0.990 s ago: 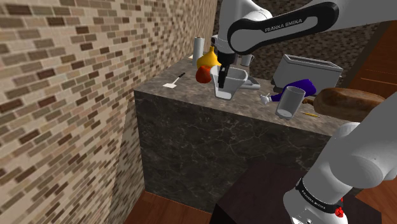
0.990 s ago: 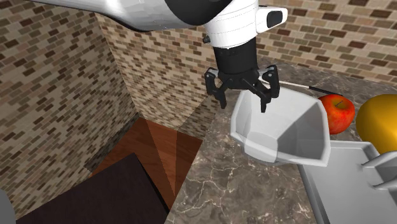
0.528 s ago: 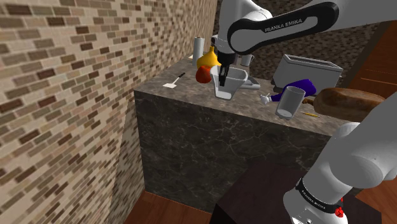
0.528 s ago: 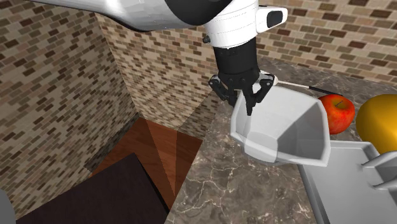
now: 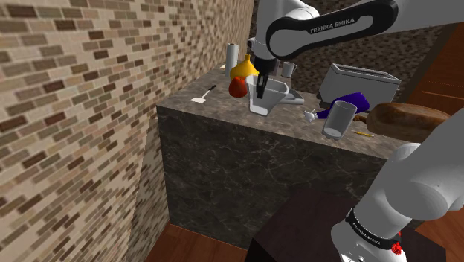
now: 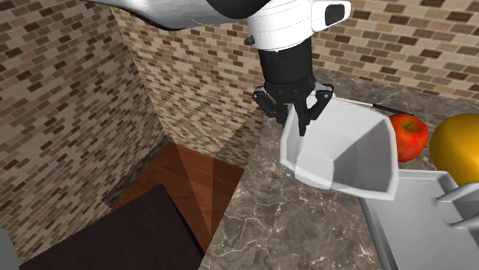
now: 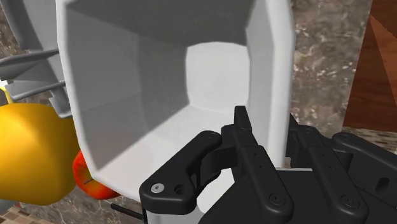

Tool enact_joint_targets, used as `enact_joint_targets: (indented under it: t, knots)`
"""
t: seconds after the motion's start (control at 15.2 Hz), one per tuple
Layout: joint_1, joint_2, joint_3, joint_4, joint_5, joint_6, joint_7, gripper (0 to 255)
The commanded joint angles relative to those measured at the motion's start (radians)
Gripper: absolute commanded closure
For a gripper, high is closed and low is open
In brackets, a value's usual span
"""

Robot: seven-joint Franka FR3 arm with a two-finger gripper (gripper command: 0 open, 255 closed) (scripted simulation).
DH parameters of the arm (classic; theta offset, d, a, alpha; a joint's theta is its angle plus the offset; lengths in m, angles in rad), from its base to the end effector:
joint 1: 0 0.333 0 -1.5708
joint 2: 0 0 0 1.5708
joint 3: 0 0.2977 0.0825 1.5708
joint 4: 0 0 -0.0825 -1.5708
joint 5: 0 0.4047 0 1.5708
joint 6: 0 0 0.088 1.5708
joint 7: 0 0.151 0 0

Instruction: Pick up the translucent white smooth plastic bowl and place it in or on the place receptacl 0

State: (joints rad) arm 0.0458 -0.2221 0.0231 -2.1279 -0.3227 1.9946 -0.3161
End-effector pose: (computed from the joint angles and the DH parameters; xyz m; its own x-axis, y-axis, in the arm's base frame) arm 0.5279 0.0045 0.4489 0.8770 0.4796 -0.0300 0.4643 -0.8295 0.3103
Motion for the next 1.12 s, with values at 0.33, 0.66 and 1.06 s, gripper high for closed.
enact_joint_targets:
  t: [0.33, 0.66, 1.06]
  knots:
    - [0.003, -0.012, 0.003, 0.081, 0.012, -0.089, -0.026, 255]
    - [0.004, -0.012, 0.005, 0.147, 0.018, -0.152, -0.044, 255]
    - [0.005, -0.005, 0.007, 0.234, 0.024, -0.23, -0.065, 255]
